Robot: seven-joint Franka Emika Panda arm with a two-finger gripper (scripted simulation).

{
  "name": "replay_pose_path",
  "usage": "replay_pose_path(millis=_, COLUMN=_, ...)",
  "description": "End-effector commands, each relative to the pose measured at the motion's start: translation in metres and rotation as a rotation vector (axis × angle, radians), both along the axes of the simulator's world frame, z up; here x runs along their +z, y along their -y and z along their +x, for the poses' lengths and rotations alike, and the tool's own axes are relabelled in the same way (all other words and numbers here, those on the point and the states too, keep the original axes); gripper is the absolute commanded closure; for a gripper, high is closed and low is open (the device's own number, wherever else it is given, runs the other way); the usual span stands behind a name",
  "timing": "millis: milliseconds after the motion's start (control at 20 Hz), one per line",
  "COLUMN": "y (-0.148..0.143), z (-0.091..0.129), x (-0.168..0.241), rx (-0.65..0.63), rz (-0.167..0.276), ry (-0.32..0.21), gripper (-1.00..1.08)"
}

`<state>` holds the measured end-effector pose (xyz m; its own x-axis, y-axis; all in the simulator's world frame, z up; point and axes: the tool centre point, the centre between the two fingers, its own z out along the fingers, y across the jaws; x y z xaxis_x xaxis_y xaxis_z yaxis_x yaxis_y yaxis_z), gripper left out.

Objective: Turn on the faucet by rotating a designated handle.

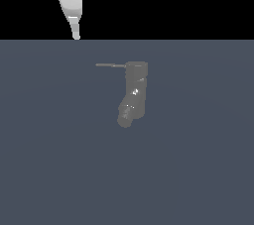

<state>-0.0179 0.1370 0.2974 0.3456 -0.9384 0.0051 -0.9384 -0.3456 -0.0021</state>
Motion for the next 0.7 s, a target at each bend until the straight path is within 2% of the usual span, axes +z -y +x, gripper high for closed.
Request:
replay_pose_path(millis=0, y=0.001, z=0.013, x=-0.009, rx=-0.054, rz=0.0, ry=0.0, gripper=1.08)
replay_pose_path(millis=650, y=0.025, z=0.087, x=-0.061, rx=-0.367, rz=0.0, ry=-0.001, gripper=1.08)
